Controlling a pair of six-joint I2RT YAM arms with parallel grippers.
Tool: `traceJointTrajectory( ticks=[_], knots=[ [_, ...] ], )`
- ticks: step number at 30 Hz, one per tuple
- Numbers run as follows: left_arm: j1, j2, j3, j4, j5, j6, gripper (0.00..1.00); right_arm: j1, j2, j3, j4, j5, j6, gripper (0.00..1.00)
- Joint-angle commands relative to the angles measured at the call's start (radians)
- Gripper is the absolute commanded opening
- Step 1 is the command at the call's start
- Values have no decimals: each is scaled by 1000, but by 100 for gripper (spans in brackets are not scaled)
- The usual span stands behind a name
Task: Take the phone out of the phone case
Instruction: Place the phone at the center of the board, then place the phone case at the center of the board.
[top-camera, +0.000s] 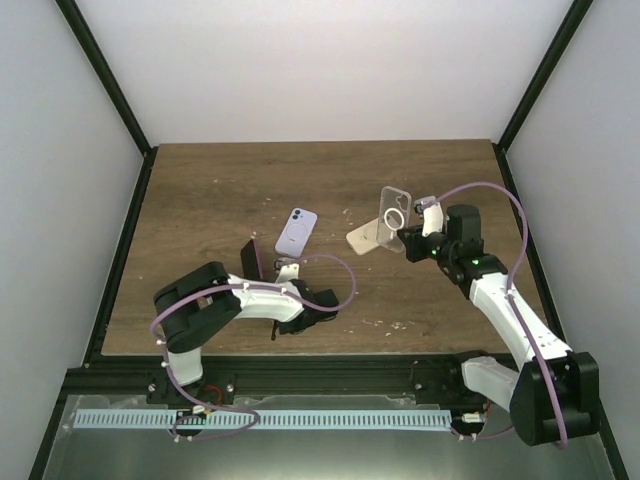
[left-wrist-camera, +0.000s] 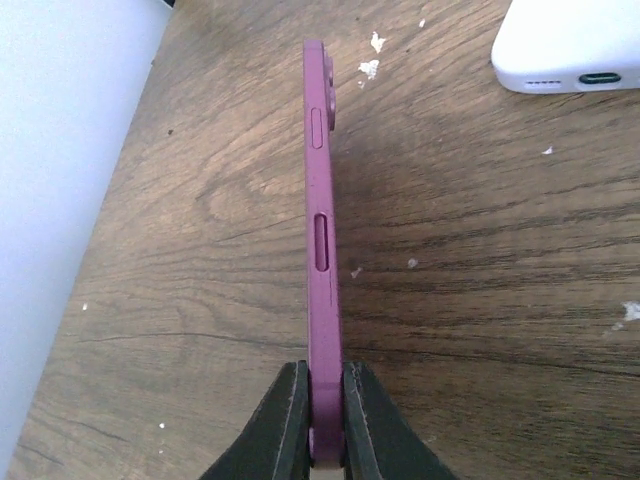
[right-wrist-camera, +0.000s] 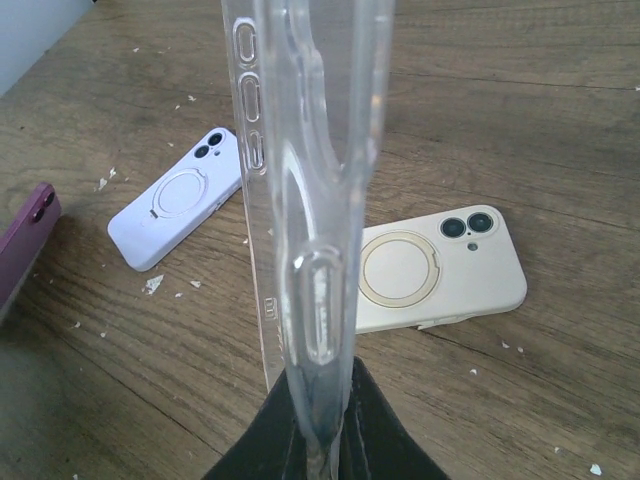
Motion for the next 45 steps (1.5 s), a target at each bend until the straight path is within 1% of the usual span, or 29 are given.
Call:
traceJointTrajectory(
  ticks=[1, 2, 4, 10, 11, 14, 15, 21, 23, 27, 29, 32, 35, 36, 40, 43, 44, 45],
  knots=[
    [7, -49, -50, 169, 39, 133, 3, -7, -2, -1, 28, -20, -1, 1],
    [9, -59, -63, 210, 59, 163, 7, -7, -2, -1, 28, -20, 0, 1],
    [10, -69, -76, 240, 82, 182, 11, -8, -4, -1, 29, -18, 1, 1],
    [13, -79, -97, 277, 122, 207, 14, -7, 0, -1, 29, -12, 3, 1],
    [14, -87, -101, 287, 130, 211, 17, -7, 1, -1, 29, -8, 5, 1],
    [13, -117, -122, 314, 155, 226, 29, -9, 4, 0, 29, 3, 9, 1],
    [13, -131, -132, 324, 162, 227, 31, -9, 4, -1, 30, 6, 10, 1],
    [13, -213, -175, 379, 234, 276, 32, -19, 9, 19, 18, 47, 16, 1],
    [12, -262, -191, 398, 281, 304, 34, -25, 23, 51, -4, 82, 11, 1],
    [7, -429, -251, 480, 394, 391, 46, -43, 61, 115, -49, 119, -20, 1],
    [7, -533, -277, 542, 477, 443, 53, -50, 82, 147, -76, 136, -42, 1],
    [7, -633, -305, 606, 594, 489, 60, -71, 125, 221, -151, 113, -92, 1],
    [6, -698, -333, 661, 688, 515, 64, -117, 179, 309, -252, 48, -154, 1],
    [6, -712, -340, 676, 709, 518, 67, -136, 198, 334, -283, 27, -171, 1],
    [3, -748, -364, 703, 748, 529, 74, -235, 264, 412, -389, -59, -223, 1],
    [1, -763, -384, 718, 761, 534, 78, -308, 314, 448, -448, -96, -262, 1],
    [0, -766, -394, 727, 769, 532, 84, -325, 330, 458, -464, -104, -282, 1],
    [-1, -771, -408, 744, 777, 532, 98, -336, 345, 467, -484, -112, -305, 1]
  ],
)
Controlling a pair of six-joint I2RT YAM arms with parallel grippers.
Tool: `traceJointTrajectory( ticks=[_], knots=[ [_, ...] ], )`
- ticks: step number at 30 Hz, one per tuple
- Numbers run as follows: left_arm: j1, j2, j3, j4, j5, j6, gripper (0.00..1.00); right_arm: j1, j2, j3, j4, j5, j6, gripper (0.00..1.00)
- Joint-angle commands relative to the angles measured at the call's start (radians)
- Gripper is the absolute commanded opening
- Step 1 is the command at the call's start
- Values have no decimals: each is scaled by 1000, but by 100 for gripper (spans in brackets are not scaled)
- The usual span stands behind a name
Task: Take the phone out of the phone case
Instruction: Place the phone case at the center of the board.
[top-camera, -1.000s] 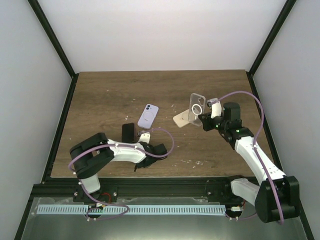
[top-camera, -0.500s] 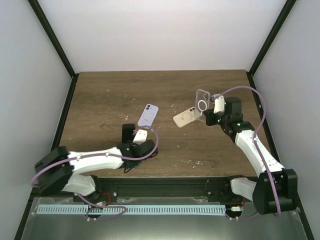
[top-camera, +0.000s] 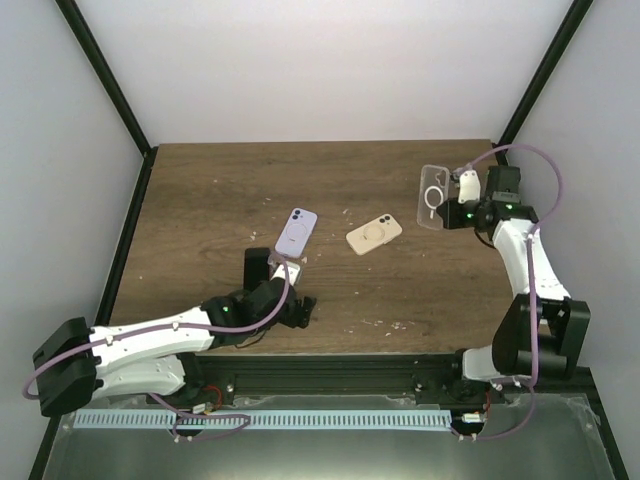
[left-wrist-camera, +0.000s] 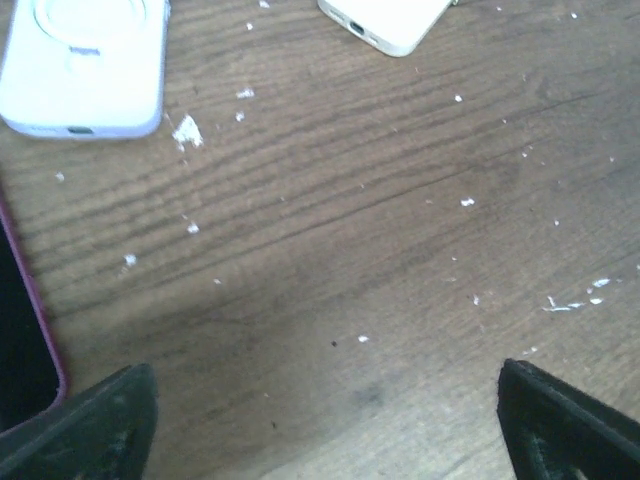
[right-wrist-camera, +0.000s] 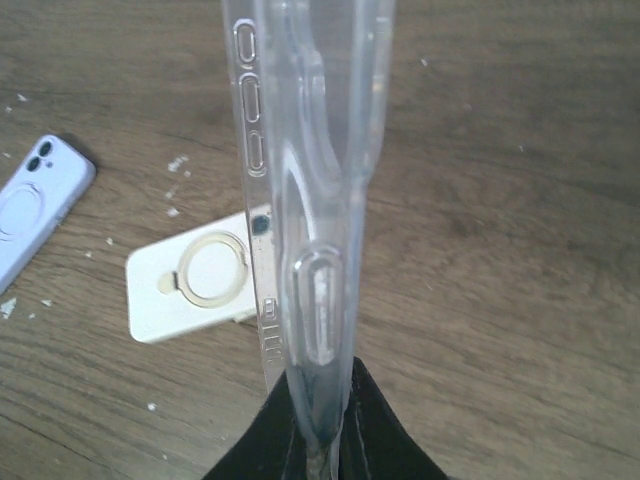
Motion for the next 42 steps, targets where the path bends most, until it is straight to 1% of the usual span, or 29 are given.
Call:
traceJointTrajectory(
  ticks=[1, 3, 5, 9, 13, 16, 20, 24, 30, 33, 34, 36, 38, 39, 41, 42],
  knots=[
    [-6, -28, -53, 89, 67, 12, 100, -61, 64, 70, -149, -74, -122, 1],
    [-6, -28, -76, 135, 88, 15, 100, -62, 75, 74, -152, -58, -139, 1],
    [-7, -23, -68, 140, 122, 22, 100, -61, 82, 74, -152, -43, -143, 1],
    [-35, -30, -43, 114, 138, 29, 100, -62, 152, 151, -255, -25, -154, 1],
    [-61, -66, -86, 161, 148, 26, 100, -63, 192, 188, -332, -33, -194, 1],
    [-62, -68, -104, 186, 150, 19, 100, -63, 200, 174, -342, -22, -212, 1],
    [-63, -58, -95, 151, 146, 34, 100, -63, 214, 139, -344, -39, -228, 1],
    [-62, -57, -130, 189, 144, 33, 100, -65, 252, 109, -343, -25, -240, 1],
    [-62, -63, -167, 213, 124, -6, 100, -117, 343, 147, -343, 0, -256, 1],
    [-61, -56, -174, 237, 154, 17, 97, -141, 408, 174, -348, -16, -248, 1],
    [-61, -48, -165, 226, 151, 17, 97, -146, 427, 174, -340, -10, -244, 5],
    [-61, -25, -147, 206, 146, 27, 97, -148, 459, 167, -315, 1, -242, 15],
    [-61, 4, -127, 189, 139, 34, 98, -150, 479, 163, -287, 12, -238, 31],
    [-61, 23, -115, 187, 134, 37, 98, -153, 480, 164, -277, 21, -234, 36],
    [-61, 56, -79, 174, 98, 44, 100, -162, 460, 160, -259, 36, -229, 40],
    [-61, 72, -62, 175, 75, 53, 100, -168, 439, 158, -248, 48, -223, 46]
  ],
)
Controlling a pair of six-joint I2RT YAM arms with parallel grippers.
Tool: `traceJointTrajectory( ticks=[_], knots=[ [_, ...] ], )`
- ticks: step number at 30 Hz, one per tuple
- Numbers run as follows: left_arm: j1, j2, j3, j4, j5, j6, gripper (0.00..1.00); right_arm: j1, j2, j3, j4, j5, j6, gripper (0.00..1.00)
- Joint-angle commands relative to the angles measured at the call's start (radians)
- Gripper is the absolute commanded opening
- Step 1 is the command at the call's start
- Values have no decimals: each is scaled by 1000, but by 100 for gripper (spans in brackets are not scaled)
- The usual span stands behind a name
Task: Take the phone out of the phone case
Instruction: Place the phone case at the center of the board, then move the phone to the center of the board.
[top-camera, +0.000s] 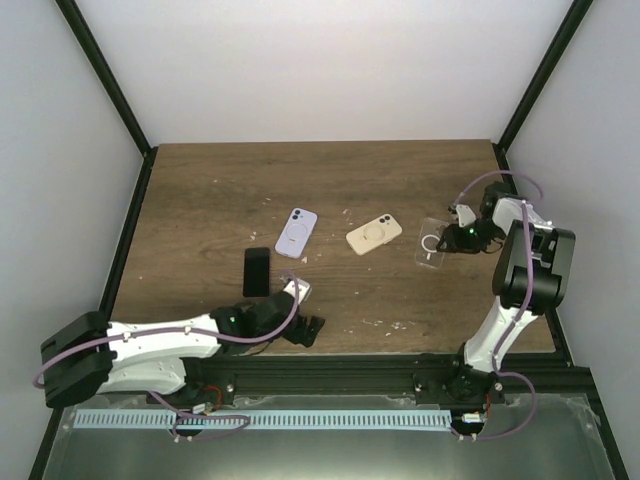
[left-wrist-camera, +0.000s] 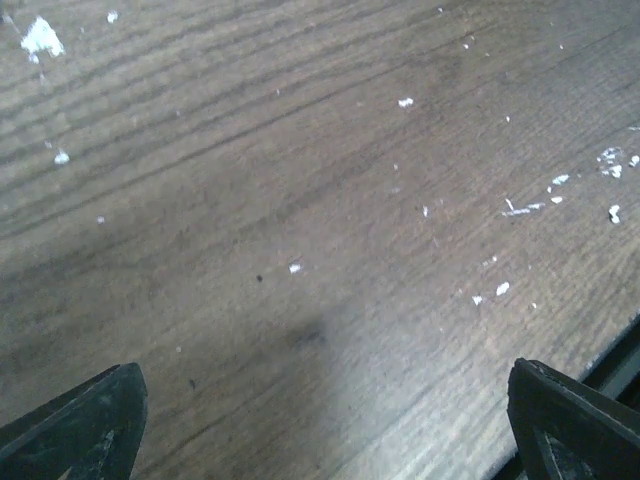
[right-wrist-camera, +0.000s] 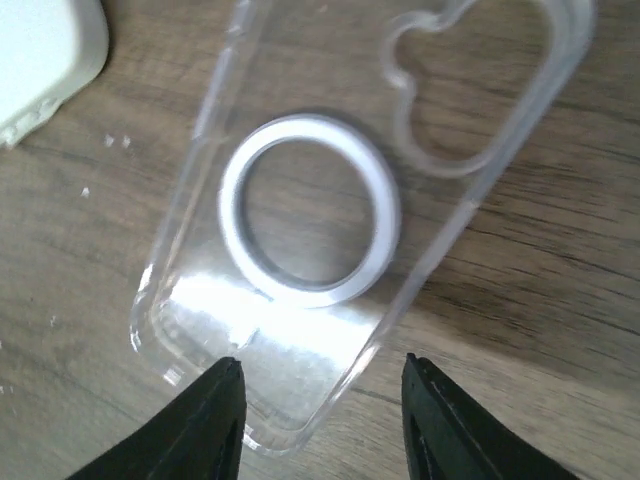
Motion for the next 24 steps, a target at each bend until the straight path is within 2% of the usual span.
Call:
traceJointTrajectory(
  ticks=[1, 4, 6, 10, 13, 15, 22, 24],
  knots=[
    [3, 61, 93, 19, -72, 56, 100, -28, -67, 18, 60, 47, 18, 50],
    [76, 156, 194, 31, -43, 118, 100, -37, -177, 1, 78, 48, 23, 53],
    [122, 274, 307, 9, -18, 179, 100, -37, -270, -28, 102, 23, 31, 59],
    [164, 483, 503, -22, -12, 262, 100, -35, -486, -149, 173, -225, 27, 67],
    [222, 623, 644, -43, 55, 293, 100, -32, -599, -263, 277, -414, 41, 73],
    [251, 705, 739, -49, 97, 323, 100, -29, -633, -301, 322, -474, 60, 75],
    [352, 956, 1051, -87, 253, 383, 100, -28, -625, -315, 266, -580, 36, 79],
    [365, 1014, 1112, -95, 283, 375, 100, -29, -603, -307, 237, -589, 24, 84]
  ],
)
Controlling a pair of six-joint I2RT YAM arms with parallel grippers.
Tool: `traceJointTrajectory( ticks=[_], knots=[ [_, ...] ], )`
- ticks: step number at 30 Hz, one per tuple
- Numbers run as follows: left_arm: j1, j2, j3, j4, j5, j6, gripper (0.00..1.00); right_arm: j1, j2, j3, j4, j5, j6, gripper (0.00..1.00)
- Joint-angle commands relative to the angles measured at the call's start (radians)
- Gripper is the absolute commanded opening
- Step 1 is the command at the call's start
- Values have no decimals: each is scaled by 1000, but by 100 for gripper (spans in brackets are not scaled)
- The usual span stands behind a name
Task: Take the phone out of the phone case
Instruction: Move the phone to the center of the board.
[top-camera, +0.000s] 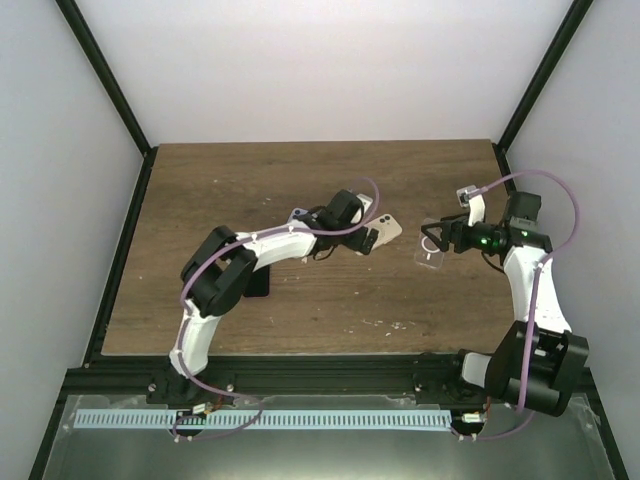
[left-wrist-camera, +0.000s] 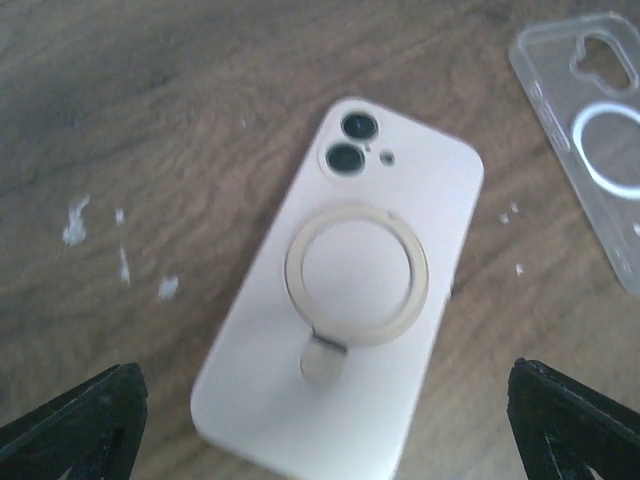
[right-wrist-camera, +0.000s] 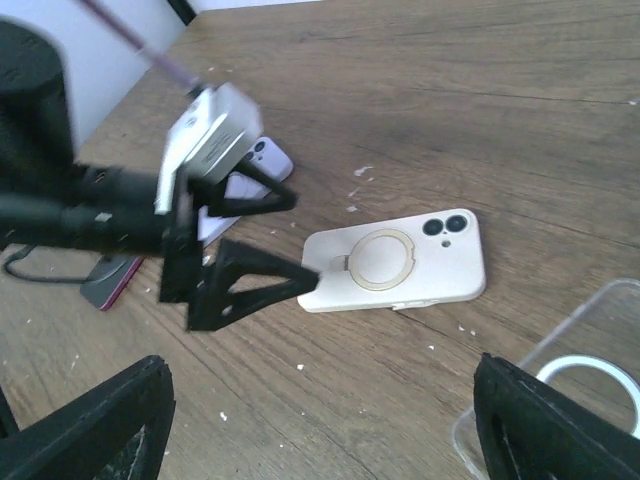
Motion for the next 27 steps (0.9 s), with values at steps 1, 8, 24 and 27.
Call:
traceJointTrajectory(
  ticks=[1, 8, 24, 27],
  knots=[
    [30, 109, 144, -35, 103, 26, 100, -1, 35, 8, -37, -93, -24, 89],
    [30, 267, 319, -149, 143, 30, 100, -1, 18, 3, -20, -83, -12, 100],
    [-62, 241, 247, -283, -22, 196, 100, -1, 77, 23, -35, -72, 0, 100],
    [-65, 271, 293, -347, -76, 187, 100, -1, 71, 18, -28, -74, 0, 99]
  ],
)
